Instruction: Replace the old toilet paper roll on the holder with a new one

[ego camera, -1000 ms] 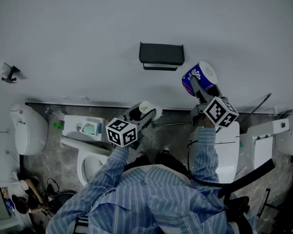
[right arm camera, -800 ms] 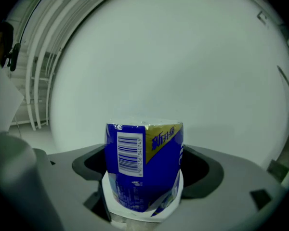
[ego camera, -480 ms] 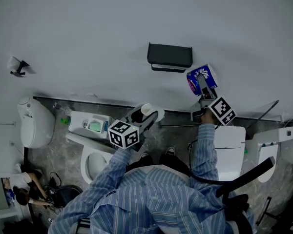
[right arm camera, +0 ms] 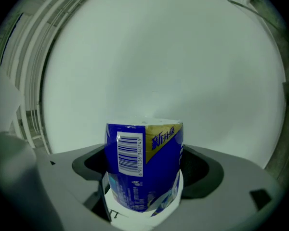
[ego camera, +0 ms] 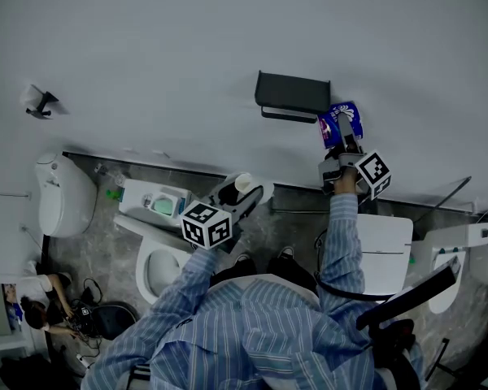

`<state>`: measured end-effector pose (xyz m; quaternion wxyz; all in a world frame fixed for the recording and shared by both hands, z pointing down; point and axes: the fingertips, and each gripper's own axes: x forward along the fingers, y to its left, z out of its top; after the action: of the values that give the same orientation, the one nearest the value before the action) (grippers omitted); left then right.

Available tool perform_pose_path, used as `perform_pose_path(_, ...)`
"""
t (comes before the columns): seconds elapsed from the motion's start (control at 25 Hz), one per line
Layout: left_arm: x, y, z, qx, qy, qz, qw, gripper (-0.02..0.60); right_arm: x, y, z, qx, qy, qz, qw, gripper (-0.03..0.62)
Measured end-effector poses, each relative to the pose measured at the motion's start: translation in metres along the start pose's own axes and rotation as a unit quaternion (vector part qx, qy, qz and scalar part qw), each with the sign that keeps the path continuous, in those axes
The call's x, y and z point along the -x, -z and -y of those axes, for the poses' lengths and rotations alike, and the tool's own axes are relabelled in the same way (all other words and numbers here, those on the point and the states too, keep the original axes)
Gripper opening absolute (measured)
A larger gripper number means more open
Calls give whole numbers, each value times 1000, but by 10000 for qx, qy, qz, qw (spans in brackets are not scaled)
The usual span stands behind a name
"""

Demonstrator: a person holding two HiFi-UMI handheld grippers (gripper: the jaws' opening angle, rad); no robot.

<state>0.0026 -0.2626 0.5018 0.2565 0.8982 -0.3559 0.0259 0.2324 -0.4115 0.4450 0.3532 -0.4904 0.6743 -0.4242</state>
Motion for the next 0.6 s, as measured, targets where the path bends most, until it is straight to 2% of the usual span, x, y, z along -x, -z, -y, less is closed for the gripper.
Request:
perform_pose_path(0.2, 2, 4, 2, -1, -53, 26, 10000, 203, -2, 3, 10, -675, -161, 25, 9976, 437)
perform_pose_path(0.4, 6, 6, 1, 16, -93, 36, 9999, 202, -12, 21, 3, -792, -239, -193, 9964, 437)
perform_pose_path(0.6, 15, 4, -8, 23, -161, 65, 9998, 202, -11, 37, 3, -1141, -337, -181, 9927, 437)
